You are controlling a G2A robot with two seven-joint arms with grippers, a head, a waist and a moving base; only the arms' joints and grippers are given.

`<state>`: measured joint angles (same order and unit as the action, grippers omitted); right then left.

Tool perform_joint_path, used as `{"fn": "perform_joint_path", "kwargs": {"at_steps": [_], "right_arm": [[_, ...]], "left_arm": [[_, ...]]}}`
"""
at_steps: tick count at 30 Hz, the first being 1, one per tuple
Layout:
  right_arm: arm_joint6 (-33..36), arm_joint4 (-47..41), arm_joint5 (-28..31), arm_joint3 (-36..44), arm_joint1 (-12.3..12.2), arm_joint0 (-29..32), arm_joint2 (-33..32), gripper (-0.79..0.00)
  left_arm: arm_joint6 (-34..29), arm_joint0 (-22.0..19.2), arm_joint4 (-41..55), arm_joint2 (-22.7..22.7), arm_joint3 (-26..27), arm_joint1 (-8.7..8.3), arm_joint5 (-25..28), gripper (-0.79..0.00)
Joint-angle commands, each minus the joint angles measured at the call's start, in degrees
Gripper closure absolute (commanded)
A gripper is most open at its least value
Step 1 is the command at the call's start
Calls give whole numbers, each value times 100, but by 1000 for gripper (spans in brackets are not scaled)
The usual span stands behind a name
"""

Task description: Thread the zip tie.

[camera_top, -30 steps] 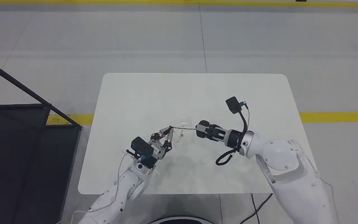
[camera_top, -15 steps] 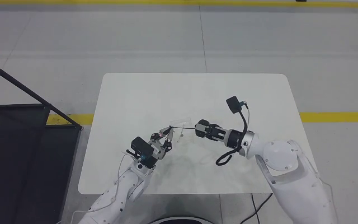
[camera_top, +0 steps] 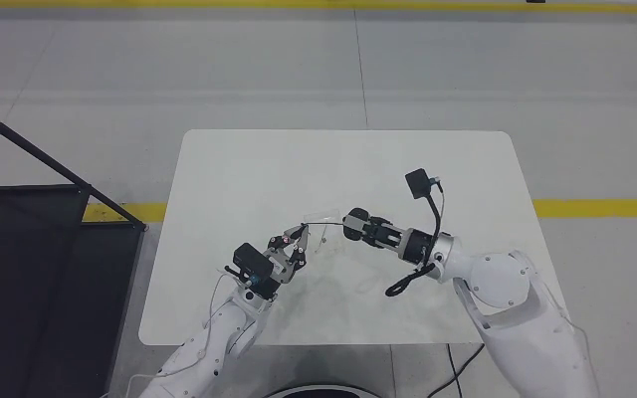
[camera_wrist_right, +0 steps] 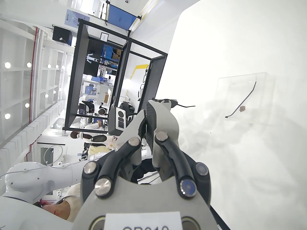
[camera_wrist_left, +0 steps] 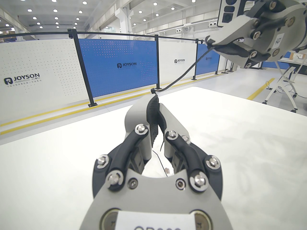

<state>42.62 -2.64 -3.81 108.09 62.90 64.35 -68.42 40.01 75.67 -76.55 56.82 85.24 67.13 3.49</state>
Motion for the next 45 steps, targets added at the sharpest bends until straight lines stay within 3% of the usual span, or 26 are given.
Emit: {"fn": "perform_joint_path", "kwargs": {"at_steps": [1,22,37,45], "right_arm": [[-27,-21,71,4,5,9,13,0],[449,-445,635,-201,17,-121,67,0],[564,-59,266,-111,-80,170,-271,0],[519,313,-540,80,-93,123,-182,0]], "left_arm": [[0,0,0,0,0,0,0,0],[0,0,0,0,0,0,0,0],[0,0,0,0,0,0,0,0],[0,0,0,0,0,0,0,0]]}}
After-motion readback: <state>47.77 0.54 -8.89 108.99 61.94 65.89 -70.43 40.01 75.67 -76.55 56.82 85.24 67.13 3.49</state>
